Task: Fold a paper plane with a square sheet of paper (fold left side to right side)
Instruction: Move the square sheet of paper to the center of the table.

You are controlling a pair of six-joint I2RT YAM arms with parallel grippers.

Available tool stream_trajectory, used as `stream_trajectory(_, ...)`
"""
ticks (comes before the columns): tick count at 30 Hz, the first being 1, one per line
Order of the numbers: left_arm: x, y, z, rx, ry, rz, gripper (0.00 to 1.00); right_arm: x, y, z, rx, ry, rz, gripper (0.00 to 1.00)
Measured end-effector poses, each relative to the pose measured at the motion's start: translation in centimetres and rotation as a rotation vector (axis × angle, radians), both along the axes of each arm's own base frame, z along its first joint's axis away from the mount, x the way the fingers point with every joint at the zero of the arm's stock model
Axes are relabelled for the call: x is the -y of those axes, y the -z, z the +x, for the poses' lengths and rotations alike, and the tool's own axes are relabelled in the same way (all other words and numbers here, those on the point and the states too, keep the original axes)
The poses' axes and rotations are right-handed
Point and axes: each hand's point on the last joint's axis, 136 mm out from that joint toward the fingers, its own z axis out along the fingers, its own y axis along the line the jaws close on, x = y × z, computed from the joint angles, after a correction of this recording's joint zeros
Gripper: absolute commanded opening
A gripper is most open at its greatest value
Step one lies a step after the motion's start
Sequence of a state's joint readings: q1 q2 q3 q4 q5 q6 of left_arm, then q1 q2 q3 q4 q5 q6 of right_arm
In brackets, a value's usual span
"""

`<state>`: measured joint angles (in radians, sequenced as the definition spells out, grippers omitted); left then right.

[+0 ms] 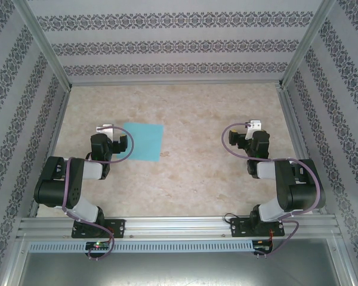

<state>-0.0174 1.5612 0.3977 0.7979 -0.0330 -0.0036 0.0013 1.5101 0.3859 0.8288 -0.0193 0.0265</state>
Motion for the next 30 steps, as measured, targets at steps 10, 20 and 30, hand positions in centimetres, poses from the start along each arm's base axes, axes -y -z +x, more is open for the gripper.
stream_trajectory(10, -0.5, -3.8, -0.8, 0.045, -0.036, -0.012, 1.0, 1.2, -3.3, -1.0, 0.043, 0.077, 0.027, 0.98)
stream_trajectory(20, 1.1, -14.1, 0.5, -0.007, -0.089, -0.303, 1.0, -0.5, -11.6, -4.5, 0.028, 0.09, 0.202, 0.98)
stream_trajectory(30, 6.7, -3.5, -0.3, -0.591, -0.041, -0.256, 0.76, -6.5, -7.6, -10.0, -0.303, -0.042, 0.268, 0.98)
